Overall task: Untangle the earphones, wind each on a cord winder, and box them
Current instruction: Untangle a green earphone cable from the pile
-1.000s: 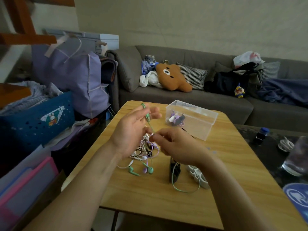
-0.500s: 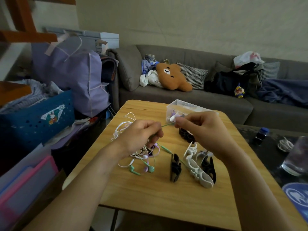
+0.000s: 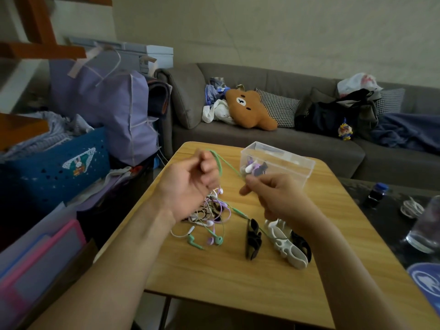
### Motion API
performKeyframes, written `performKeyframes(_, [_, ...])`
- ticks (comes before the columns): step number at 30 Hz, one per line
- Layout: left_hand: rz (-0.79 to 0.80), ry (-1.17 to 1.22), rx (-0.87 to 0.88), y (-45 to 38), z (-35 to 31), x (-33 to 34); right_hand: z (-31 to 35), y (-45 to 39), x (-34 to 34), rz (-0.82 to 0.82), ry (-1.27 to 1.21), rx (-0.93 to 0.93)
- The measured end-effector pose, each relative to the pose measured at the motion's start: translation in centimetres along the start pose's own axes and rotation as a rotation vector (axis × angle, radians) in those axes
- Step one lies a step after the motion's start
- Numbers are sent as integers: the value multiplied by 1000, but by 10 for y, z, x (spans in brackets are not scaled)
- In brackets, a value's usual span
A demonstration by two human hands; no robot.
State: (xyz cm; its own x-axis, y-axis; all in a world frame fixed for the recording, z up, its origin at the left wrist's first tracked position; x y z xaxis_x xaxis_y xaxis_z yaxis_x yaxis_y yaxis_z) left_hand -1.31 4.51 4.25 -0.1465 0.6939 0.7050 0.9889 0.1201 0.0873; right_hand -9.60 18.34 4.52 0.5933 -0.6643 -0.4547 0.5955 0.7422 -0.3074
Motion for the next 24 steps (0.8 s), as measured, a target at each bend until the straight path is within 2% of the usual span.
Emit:
performKeyframes(2, [-36,104,77,2,-14,-11,-1,5,19,212,7,-6])
performKeyframes(4, [-144,-73,111,4,-20,-21,7,11,35,351,-42,-47])
performKeyframes(6, [-253,-343,143,4,-21,-24,18,9,38,346,-60,-126])
performKeyframes(8, [-309,-609,176,3,-17,-21,31,4,30,251,-58,-238])
performKeyframes(10, [-293,-799,188,2,-10,-14,39,2,18,132,-117,-296])
performKeyframes(13, [-199,-964,171,2,3,-4,36,2,-3,-25,-287,-288])
performKeyframes(16, [-229,-1136,243,3,4,3,30,2,-24,-181,-357,-264])
performKeyframes(19, [-318,-1220,354,7,-6,1,24,5,-43,-328,-358,-279])
performKeyframes(21, [-408,-1247,416,10,-16,-4,22,6,-56,-385,-529,-316])
performKeyframes(23, [-490,-1172,483,15,-29,-11,16,8,-75,-450,-672,-337])
performKeyframes(24, [-528,-1102,509,16,-36,-17,13,10,-85,-498,-642,-321])
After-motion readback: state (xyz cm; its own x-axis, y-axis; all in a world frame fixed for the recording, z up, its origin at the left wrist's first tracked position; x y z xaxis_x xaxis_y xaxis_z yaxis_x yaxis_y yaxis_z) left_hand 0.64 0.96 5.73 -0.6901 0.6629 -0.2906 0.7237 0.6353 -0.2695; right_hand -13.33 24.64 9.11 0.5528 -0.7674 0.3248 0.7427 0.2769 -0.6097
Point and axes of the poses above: each hand's wrist, its own y-axis away from the middle knuckle, its own x-axis out of the palm, z = x × y, the point moved 8 cm from there along -y, towards the middle knuckle, and after that the axes turned 14 degrees about -x, right-handed, at the moved point
